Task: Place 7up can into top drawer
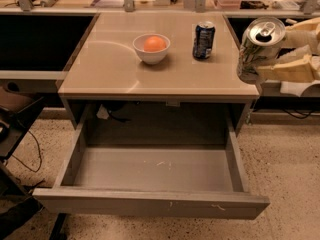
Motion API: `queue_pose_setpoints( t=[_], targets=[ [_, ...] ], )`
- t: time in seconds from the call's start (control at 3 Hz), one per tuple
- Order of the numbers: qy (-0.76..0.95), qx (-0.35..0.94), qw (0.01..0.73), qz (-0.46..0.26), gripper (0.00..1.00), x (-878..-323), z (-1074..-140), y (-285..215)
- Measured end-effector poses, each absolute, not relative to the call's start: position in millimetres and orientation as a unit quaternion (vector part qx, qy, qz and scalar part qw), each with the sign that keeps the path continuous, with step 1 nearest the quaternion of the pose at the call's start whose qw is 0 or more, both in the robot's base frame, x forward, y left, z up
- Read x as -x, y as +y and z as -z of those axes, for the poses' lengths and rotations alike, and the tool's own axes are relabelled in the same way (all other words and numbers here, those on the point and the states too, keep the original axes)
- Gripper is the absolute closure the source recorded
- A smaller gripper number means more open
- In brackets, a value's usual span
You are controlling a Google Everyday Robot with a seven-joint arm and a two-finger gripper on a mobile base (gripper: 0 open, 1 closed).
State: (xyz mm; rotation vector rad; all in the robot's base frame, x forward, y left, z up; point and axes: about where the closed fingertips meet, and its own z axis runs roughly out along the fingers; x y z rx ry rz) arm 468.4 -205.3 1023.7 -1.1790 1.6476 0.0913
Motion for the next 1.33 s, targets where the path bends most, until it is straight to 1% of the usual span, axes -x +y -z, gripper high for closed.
queue_pose_setpoints(
  t=[0.33,0.67,1.0,1.33],
  targets=[
    [0.692,0.511,0.505,-0.064,1.00,-470.7,-979.3,-180.0],
    [0.705,0.526,0.466,-0.096,1.00,-456.1,-903.3,-153.2],
    [0.720,0.534,0.434,-0.089,1.00,-444.8,-822.5,-130.8],
    [0.719,0.535,0.434,-0.088,1.00,-444.6,-822.9,-130.3]
  ],
)
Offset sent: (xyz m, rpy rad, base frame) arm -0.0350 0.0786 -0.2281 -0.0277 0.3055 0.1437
